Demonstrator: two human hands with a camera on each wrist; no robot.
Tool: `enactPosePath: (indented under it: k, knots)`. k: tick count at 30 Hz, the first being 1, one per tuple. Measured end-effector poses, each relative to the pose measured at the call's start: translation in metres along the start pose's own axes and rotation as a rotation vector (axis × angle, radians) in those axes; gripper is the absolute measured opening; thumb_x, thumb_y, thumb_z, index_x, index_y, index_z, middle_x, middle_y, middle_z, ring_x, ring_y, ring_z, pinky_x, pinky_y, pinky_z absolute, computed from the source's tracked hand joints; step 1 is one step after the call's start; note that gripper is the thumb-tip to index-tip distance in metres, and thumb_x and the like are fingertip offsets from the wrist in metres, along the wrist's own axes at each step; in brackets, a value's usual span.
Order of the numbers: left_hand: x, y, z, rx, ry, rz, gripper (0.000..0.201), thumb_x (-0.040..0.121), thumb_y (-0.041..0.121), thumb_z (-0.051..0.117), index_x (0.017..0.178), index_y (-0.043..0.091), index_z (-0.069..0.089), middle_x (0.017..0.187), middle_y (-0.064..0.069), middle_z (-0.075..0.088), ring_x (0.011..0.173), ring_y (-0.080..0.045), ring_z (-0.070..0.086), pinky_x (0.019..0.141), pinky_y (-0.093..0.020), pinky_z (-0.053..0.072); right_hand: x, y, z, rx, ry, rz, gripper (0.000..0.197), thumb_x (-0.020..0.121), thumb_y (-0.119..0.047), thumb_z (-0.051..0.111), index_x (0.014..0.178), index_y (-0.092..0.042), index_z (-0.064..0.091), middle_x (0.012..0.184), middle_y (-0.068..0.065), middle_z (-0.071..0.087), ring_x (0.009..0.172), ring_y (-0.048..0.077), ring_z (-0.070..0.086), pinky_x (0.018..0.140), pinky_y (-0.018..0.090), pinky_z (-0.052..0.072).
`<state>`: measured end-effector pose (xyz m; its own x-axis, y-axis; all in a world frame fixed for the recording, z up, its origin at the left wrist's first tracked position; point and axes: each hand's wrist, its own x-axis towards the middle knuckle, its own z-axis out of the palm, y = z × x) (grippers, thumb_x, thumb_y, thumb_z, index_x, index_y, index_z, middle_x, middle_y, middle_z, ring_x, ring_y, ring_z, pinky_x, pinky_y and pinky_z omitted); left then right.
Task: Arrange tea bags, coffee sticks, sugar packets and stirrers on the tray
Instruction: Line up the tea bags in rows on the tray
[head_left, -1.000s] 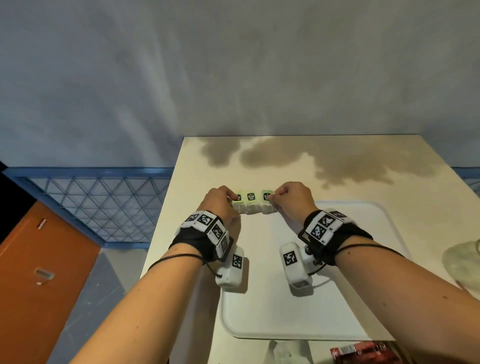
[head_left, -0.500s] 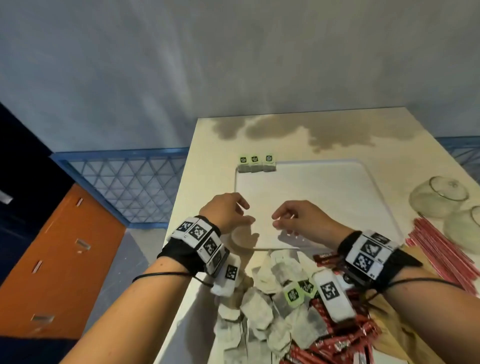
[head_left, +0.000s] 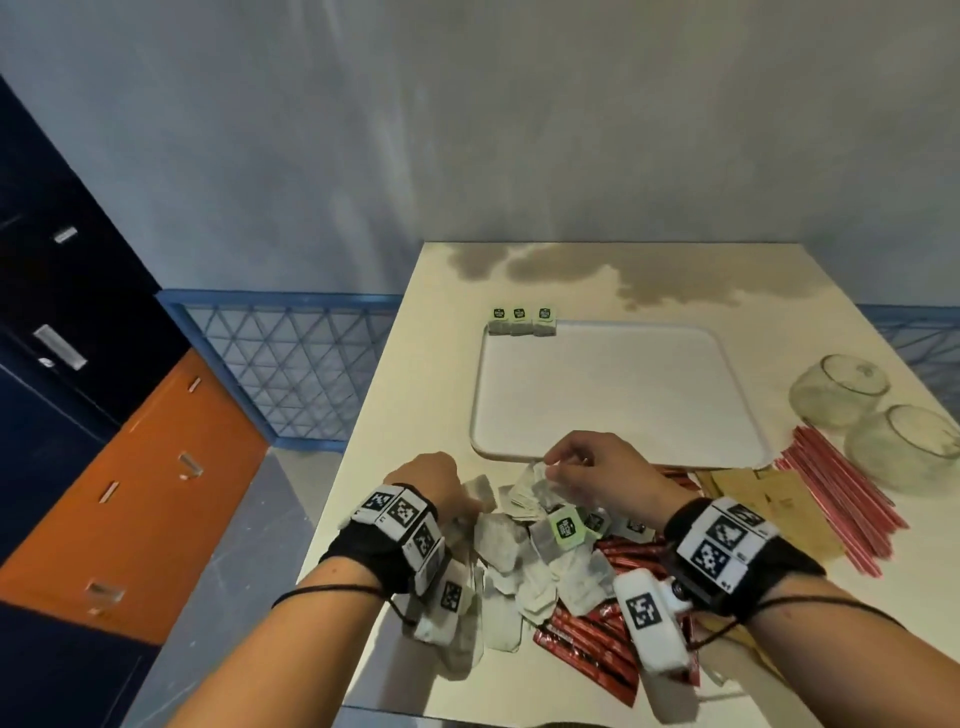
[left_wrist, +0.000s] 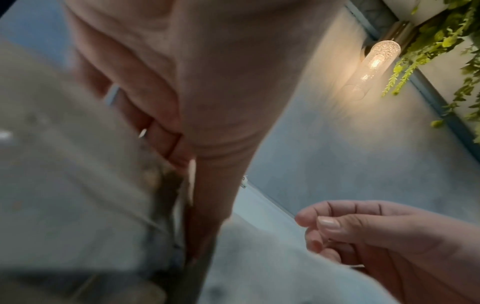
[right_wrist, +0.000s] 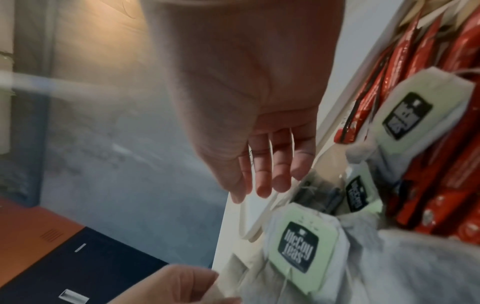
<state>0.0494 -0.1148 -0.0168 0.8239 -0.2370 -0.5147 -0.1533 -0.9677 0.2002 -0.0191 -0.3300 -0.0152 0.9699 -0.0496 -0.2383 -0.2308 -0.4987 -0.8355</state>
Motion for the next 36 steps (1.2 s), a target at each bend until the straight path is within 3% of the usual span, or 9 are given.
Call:
enactPosePath:
  k: [5,8,11,14,17,22,27,31,36]
  knots:
    - [-0.017,0.016,-0.009,-0.068,0.21,0.16,0.028,0.08,0.045,0.072,0.097,0.023,0.065,0.097,0.004,0.067,0.09,-0.018,0.062,0.069,-0.027,0.042,-0.01,-0.01,0.002,-0.1,0.01,-0.112,0.035,0.084,-0.03,0.076,0.117,-0.028,0.064,0.111,-0.012,0.06,0.08,0.006,0.06,0.072,0.017,0.047]
    - [-0.022,0.027,-0.019,-0.123,0.299,0.297,0.024,0.08,0.045,0.071,0.091,0.028,0.06,0.092,0.008,0.064,0.084,-0.015,0.059,0.066,-0.028,0.04,-0.015,-0.016,0.002,-0.131,-0.04,-0.189,0.051,0.084,-0.032,0.076,0.131,-0.036,0.056,0.121,-0.018,0.054,0.093,0.006,0.061,0.084,0.019,0.05]
    - [-0.024,0.04,-0.026,-0.211,0.296,0.427,0.023,0.078,0.043,0.075,0.083,0.03,0.056,0.086,0.007,0.065,0.081,-0.016,0.061,0.066,-0.029,0.045,-0.018,-0.02,-0.001,-0.126,-0.038,-0.242,0.038,0.089,-0.031,0.07,0.126,-0.033,0.06,0.117,-0.016,0.062,0.092,0.0,0.06,0.083,0.016,0.048]
    - [-0.025,0.047,-0.031,-0.366,0.285,0.513,0.029,0.072,0.035,0.083,0.087,0.027,0.06,0.083,0.003,0.069,0.075,-0.014,0.062,0.062,-0.022,0.049,-0.023,-0.019,-0.008,0.01,-0.064,-0.218,0.02,0.096,-0.027,0.062,0.113,-0.018,0.065,0.099,0.0,0.071,0.081,0.005,0.064,0.077,0.023,0.053]
    - [-0.026,0.051,-0.033,-0.584,0.236,0.531,0.047,0.062,0.026,0.092,0.1,0.025,0.063,0.084,-0.001,0.07,0.069,-0.01,0.063,0.056,-0.015,0.048,-0.027,-0.018,-0.012,0.281,-0.065,-0.145,0.018,0.1,-0.017,0.055,0.108,-0.004,0.064,0.09,0.008,0.071,0.077,0.013,0.067,0.072,0.026,0.055]
    - [-0.028,0.059,-0.027,-1.17,0.078,0.538,0.069,0.068,0.002,0.087,0.129,0.019,0.058,0.103,-0.014,0.065,0.082,-0.019,0.067,0.072,-0.029,0.059,-0.022,-0.019,-0.021,0.626,0.079,-0.039,0.019,0.1,-0.012,0.053,0.106,0.001,0.066,0.085,0.017,0.068,0.073,0.021,0.064,0.072,0.028,0.057]
    - [-0.024,0.075,-0.016,-1.368,0.061,0.573,0.055,0.085,0.011,0.073,0.135,0.024,0.054,0.119,-0.002,0.07,0.107,-0.013,0.066,0.093,-0.03,0.054,-0.018,-0.028,-0.024,0.917,0.099,0.001,0.022,0.1,-0.009,0.051,0.112,0.004,0.064,0.084,0.014,0.067,0.072,0.019,0.062,0.07,0.027,0.059]
    - [-0.025,0.092,-0.009,-1.418,0.054,0.539,0.03,0.102,0.032,0.045,0.127,0.027,0.062,0.111,0.001,0.074,0.102,-0.012,0.069,0.09,-0.027,0.054,-0.016,-0.032,-0.02,0.928,0.087,0.012,0.025,0.099,-0.011,0.055,0.115,0.007,0.061,0.088,0.018,0.064,0.069,0.018,0.063,0.065,0.028,0.058]
    - [-0.013,0.093,-0.011,-1.584,0.031,0.337,0.033,0.106,0.025,0.039,0.118,0.009,0.065,0.107,-0.011,0.074,0.091,-0.022,0.071,0.081,-0.034,0.059,-0.013,-0.027,-0.025,0.664,0.268,0.053,0.015,0.096,-0.015,0.06,0.102,-0.002,0.063,0.087,0.014,0.072,0.061,0.019,0.062,0.056,0.028,0.054]
